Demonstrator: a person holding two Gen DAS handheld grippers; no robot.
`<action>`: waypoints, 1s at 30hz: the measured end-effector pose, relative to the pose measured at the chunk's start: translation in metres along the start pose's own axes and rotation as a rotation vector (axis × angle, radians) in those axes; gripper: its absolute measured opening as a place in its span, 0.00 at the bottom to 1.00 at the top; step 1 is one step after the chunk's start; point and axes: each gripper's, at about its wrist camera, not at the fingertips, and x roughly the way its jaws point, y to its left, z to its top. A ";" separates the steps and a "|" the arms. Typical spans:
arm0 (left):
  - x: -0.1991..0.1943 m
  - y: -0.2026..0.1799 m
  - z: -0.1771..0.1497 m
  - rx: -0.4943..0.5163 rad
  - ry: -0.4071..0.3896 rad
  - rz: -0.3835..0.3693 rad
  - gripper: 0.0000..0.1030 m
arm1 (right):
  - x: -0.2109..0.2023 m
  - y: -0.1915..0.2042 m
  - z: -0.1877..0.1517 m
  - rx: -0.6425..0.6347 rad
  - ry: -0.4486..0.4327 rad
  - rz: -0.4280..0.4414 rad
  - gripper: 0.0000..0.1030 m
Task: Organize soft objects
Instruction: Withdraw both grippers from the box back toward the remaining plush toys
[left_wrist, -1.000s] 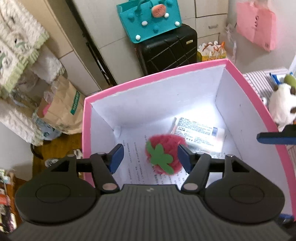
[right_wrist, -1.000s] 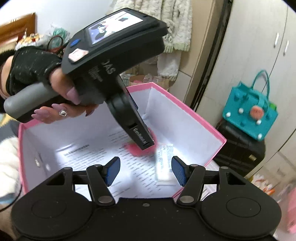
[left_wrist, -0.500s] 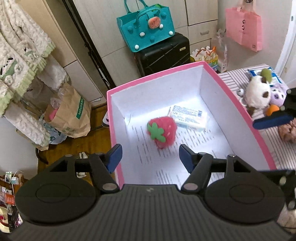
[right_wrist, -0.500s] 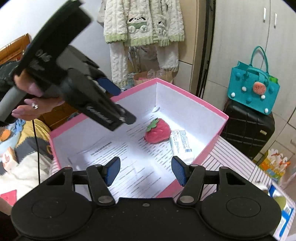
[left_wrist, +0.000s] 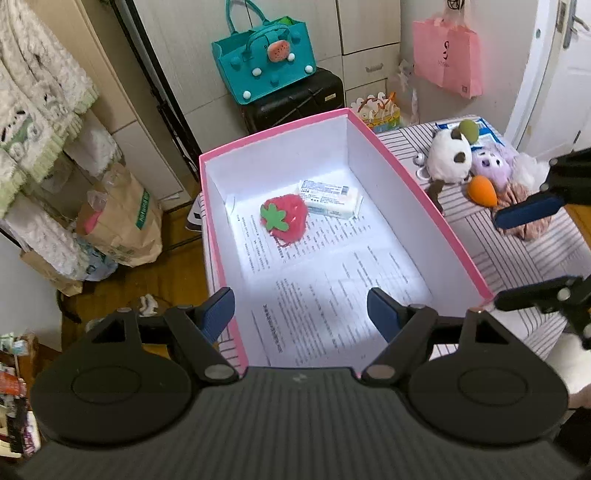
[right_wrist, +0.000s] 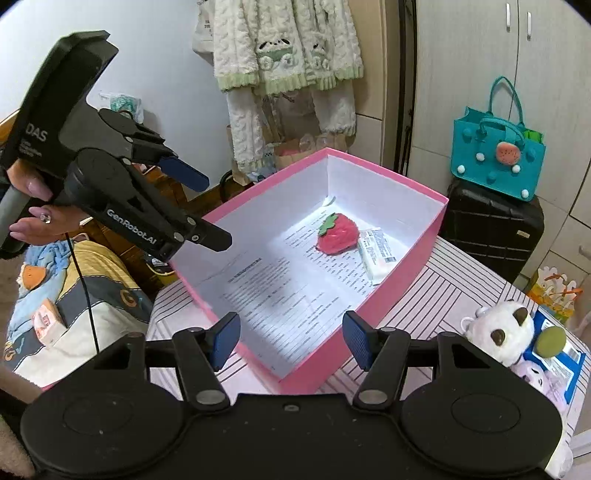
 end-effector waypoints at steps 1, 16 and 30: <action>-0.004 -0.002 -0.003 0.003 -0.004 0.000 0.76 | -0.004 0.002 -0.002 -0.001 -0.004 0.003 0.64; -0.052 -0.044 -0.040 0.045 -0.073 -0.098 0.83 | -0.052 0.018 -0.056 0.027 -0.042 -0.002 0.65; -0.054 -0.086 -0.072 0.094 -0.205 -0.211 0.84 | -0.075 0.019 -0.112 0.078 -0.055 -0.141 0.66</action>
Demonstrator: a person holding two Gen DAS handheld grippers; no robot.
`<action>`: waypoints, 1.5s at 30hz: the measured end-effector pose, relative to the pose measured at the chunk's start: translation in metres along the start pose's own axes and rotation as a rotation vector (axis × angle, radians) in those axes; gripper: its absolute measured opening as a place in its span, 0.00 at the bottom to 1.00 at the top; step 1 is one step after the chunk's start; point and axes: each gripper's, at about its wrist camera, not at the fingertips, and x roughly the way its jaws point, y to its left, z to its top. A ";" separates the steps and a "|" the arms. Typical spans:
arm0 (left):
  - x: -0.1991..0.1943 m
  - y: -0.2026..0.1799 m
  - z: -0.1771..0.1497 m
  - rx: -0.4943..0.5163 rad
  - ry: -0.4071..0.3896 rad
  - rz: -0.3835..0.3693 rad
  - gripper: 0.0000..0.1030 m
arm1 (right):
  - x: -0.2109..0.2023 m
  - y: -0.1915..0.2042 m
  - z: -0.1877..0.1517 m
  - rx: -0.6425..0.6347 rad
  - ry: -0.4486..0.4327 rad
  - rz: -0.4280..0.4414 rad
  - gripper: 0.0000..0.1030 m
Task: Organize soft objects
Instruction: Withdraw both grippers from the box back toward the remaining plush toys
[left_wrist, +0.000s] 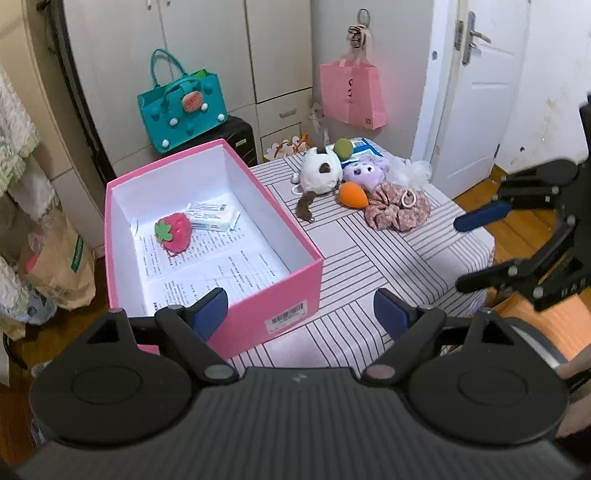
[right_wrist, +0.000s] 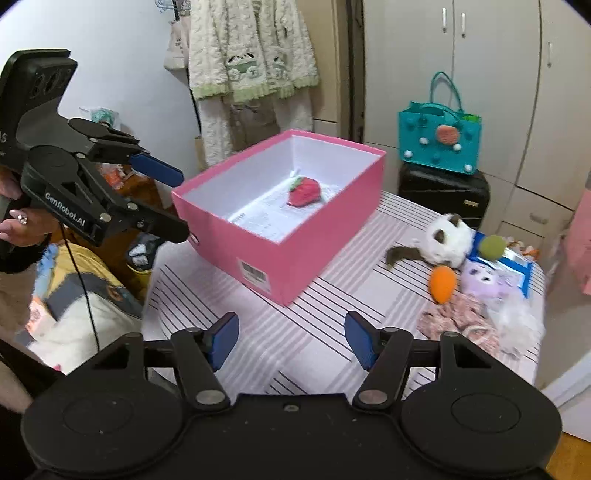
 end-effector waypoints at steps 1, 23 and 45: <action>0.002 -0.004 -0.003 0.014 -0.005 0.004 0.84 | 0.000 -0.001 -0.001 -0.002 0.011 -0.008 0.66; 0.057 -0.046 0.006 0.002 -0.069 -0.082 0.84 | 0.000 -0.066 -0.055 0.106 0.006 -0.140 0.70; 0.160 -0.091 0.045 -0.119 -0.051 -0.188 0.84 | 0.015 -0.169 -0.080 0.135 -0.278 -0.311 0.76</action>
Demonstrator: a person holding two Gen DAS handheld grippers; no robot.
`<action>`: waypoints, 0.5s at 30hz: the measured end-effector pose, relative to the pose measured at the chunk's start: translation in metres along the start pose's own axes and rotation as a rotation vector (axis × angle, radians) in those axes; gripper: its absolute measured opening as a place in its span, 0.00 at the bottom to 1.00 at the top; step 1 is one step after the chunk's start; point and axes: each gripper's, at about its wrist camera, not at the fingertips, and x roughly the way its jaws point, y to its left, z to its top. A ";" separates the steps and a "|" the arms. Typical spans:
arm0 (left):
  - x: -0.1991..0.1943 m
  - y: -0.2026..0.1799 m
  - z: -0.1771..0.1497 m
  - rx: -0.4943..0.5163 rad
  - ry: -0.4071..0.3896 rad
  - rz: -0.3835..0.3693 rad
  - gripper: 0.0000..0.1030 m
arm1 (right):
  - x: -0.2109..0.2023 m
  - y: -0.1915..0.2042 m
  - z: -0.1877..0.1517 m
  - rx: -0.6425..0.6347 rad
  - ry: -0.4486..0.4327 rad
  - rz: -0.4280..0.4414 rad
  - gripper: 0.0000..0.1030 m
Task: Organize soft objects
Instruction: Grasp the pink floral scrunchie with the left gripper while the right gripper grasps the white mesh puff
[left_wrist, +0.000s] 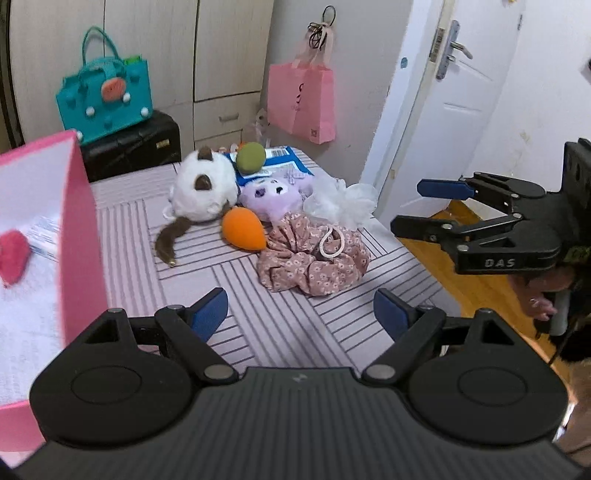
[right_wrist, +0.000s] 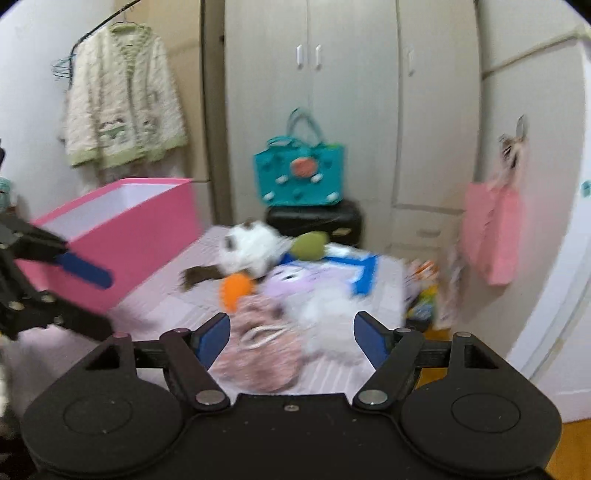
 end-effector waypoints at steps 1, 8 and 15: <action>0.006 -0.001 0.000 -0.001 0.000 0.000 0.84 | 0.005 -0.003 -0.001 -0.015 0.001 -0.016 0.76; 0.043 -0.012 -0.003 0.023 -0.040 0.045 0.84 | 0.039 -0.031 -0.002 0.073 0.026 0.069 0.76; 0.069 -0.024 -0.003 0.062 -0.044 0.078 0.83 | 0.080 -0.051 0.001 0.190 0.080 0.168 0.76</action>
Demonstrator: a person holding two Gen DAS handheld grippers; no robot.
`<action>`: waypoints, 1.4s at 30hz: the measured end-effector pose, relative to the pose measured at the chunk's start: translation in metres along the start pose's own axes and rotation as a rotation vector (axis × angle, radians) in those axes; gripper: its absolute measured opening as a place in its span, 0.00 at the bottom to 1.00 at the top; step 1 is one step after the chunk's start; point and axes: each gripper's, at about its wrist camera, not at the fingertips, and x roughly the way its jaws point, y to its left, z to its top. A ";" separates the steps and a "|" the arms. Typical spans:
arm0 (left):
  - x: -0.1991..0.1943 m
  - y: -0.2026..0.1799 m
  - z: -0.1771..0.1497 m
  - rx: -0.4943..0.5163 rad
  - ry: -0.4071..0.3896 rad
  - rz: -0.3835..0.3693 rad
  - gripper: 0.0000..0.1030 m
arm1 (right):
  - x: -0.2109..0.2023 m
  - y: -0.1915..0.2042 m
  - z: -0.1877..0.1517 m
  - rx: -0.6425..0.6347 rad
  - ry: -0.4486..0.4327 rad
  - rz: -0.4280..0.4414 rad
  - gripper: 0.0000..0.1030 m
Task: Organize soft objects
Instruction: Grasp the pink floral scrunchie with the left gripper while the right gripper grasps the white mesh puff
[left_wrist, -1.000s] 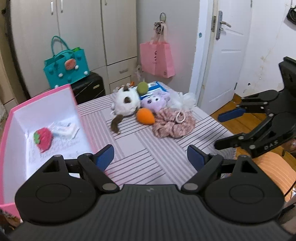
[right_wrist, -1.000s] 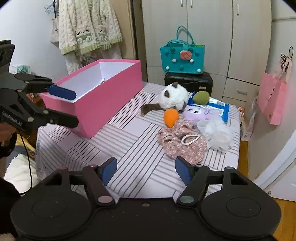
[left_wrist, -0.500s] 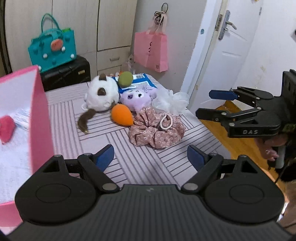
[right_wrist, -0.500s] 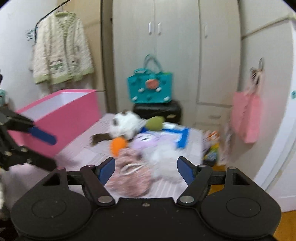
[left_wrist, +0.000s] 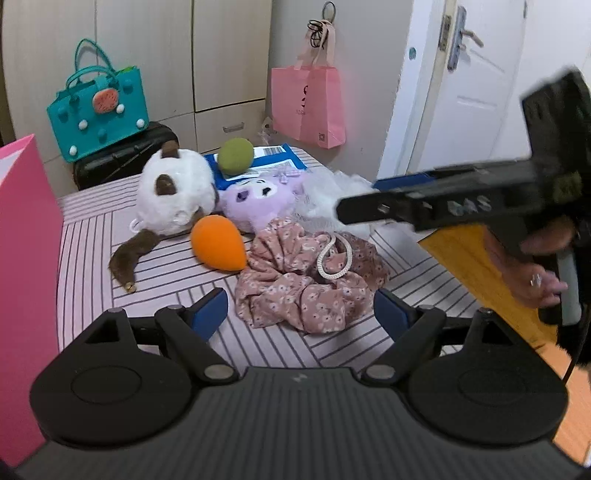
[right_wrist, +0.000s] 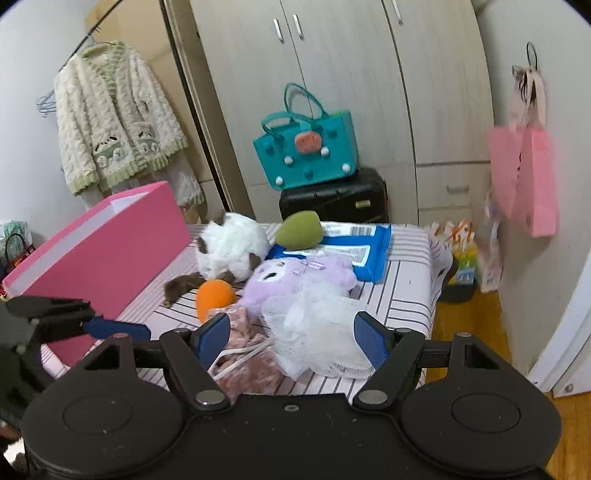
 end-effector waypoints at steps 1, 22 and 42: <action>0.004 -0.003 0.000 0.016 0.008 0.005 0.83 | 0.006 -0.002 0.001 0.002 0.007 -0.010 0.76; 0.033 -0.038 0.005 0.171 -0.010 0.087 0.84 | 0.017 0.008 -0.013 -0.173 -0.019 -0.196 0.36; 0.049 -0.037 0.013 0.108 0.059 0.118 0.38 | 0.018 -0.002 -0.014 -0.066 0.030 -0.143 0.37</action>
